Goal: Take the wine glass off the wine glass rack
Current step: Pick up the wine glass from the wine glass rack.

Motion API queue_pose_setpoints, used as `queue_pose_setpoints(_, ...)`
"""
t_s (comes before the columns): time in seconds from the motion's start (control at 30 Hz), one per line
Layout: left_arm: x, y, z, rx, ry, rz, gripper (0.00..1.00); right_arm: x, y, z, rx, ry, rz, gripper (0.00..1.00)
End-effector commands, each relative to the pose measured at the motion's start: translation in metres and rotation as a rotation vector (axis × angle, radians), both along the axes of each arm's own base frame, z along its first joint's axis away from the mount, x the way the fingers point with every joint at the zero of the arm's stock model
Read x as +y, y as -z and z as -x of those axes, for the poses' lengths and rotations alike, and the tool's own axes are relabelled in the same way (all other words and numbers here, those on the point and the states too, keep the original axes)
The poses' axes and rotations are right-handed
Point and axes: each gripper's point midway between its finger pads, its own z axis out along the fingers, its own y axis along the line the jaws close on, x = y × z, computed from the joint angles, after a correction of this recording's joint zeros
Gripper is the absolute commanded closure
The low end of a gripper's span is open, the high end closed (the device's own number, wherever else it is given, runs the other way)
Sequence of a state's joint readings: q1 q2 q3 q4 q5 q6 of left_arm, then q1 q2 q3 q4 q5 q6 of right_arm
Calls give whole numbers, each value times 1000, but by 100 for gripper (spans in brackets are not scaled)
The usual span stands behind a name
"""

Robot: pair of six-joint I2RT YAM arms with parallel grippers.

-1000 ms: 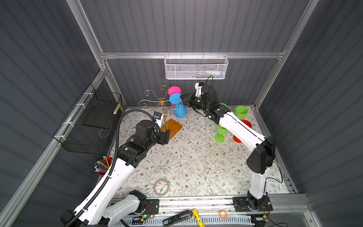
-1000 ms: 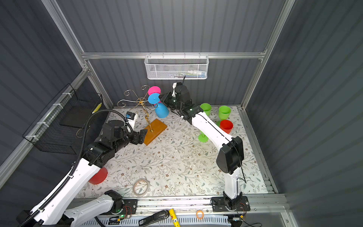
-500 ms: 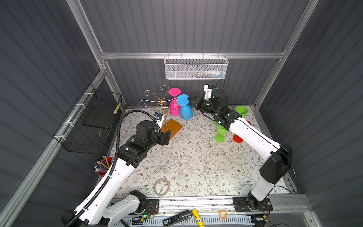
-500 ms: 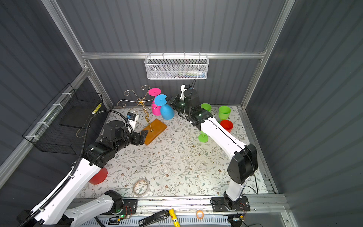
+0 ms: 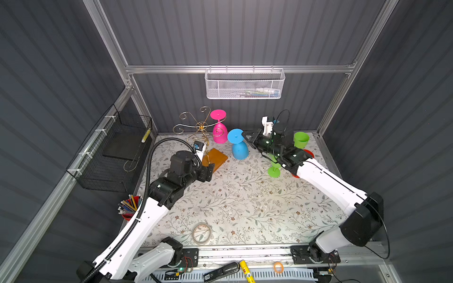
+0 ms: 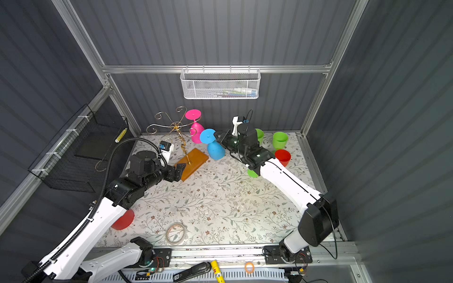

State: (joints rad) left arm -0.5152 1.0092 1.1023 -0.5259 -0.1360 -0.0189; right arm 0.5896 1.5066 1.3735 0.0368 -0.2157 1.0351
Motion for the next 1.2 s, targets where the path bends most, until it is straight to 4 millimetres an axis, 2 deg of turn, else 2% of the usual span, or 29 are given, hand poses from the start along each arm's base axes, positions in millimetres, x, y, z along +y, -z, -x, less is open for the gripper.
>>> queue_pose_setpoints(0.0,-1,-5,4,-12,12,35,12,-11,-1,9,-33,8,7,100)
queue_pose_setpoints(0.27,-4,1,4,9,20,42,12,-19,17,40,-46,-45,28,100)
queue_pose_setpoints(0.67,-9,-8,6,56,5,111,12,-32,31,85,-175,-73,189,100)
queue_pose_setpoints(0.93,-1,2,20,202,-85,180,12,-26,29,117,-369,-133,328,100)
queue_pose_setpoints(1.17,4,5,36,290,-167,315,14,3,44,147,-582,-230,512,100)
